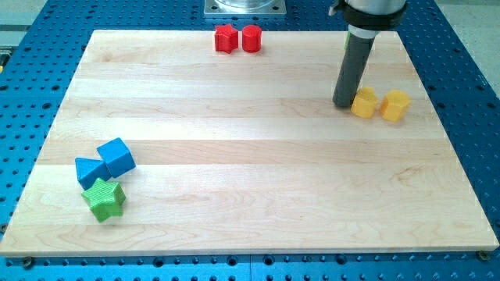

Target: Push the green star into the green circle

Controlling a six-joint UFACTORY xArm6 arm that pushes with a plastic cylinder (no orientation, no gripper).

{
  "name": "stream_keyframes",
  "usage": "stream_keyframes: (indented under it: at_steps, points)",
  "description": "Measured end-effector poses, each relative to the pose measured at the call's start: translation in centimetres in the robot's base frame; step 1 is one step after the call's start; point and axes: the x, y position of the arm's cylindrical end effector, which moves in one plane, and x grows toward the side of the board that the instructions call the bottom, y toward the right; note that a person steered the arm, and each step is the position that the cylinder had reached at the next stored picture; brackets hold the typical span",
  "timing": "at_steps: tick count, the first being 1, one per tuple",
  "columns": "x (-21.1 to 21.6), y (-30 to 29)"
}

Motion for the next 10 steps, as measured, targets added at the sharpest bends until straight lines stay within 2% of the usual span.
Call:
stream_keyframes:
  at_steps: [2, 4, 6, 7, 8, 9, 10]
  points:
    - [-3.5, -0.4]
    - [-4.0, -0.4]
    - [-9.1, 12.1]
    - [-14.8, 14.2]
    - [-17.6, 10.6]
    - [-13.2, -2.5]
    - [-4.5, -16.3]
